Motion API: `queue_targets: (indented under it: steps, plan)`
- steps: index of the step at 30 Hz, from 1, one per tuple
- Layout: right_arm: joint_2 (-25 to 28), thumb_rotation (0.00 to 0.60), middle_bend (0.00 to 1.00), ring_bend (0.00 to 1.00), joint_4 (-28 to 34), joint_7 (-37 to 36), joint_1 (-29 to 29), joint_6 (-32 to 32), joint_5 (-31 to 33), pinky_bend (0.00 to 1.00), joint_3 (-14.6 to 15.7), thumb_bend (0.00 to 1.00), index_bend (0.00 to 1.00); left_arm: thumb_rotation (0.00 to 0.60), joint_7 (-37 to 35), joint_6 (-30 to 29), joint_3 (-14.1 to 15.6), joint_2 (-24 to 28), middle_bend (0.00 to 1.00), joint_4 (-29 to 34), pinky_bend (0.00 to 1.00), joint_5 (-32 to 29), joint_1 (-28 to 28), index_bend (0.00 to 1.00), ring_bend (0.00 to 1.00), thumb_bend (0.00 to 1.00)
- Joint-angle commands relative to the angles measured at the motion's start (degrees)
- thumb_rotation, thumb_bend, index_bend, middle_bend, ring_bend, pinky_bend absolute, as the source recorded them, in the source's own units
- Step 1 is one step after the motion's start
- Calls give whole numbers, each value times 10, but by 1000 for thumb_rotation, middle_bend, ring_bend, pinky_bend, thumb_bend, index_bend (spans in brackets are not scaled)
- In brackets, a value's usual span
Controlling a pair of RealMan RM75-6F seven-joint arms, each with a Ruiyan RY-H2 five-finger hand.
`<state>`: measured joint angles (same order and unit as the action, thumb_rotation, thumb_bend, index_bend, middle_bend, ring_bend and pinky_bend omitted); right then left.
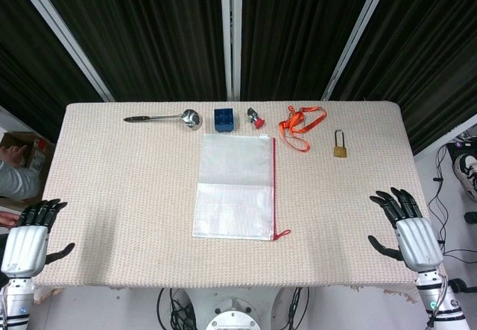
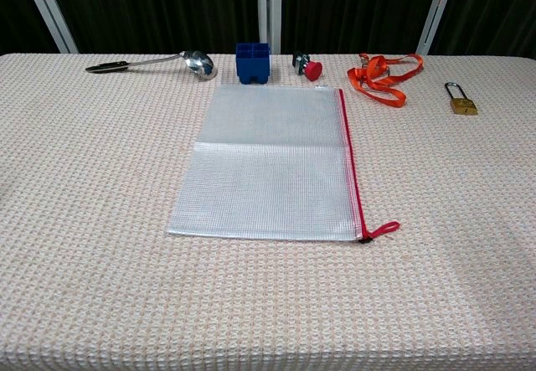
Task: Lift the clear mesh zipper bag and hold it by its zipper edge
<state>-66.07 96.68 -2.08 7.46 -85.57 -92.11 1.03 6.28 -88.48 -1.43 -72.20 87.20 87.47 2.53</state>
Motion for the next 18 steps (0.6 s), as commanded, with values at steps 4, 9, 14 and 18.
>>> queue_targets:
  steps: [4, 9, 14, 18]
  plan:
    - [-13, 600, 139, 0, 0, 0, 13, 27, -6, 0, 1, 145, 164, 600, 5, 3, 1, 3, 175, 9, 178, -2, 1, 205, 129, 74]
    - [-50, 600, 140, 0, 4, 18, 46, 85, -19, 0, 4, 145, 234, 600, 7, 6, 4, 1, 175, 9, 178, 2, 2, 204, 129, 74]
    - [-119, 600, 105, 0, -16, 63, 95, 186, 11, 0, -2, 135, 336, 600, -2, 3, 7, -6, 175, 1, 178, 6, 0, 204, 129, 73]
    - [-172, 600, 97, 0, -48, 81, 126, 247, 48, 0, -14, 154, 354, 600, -12, 5, 8, -12, 175, -11, 178, 1, -3, 204, 129, 73]
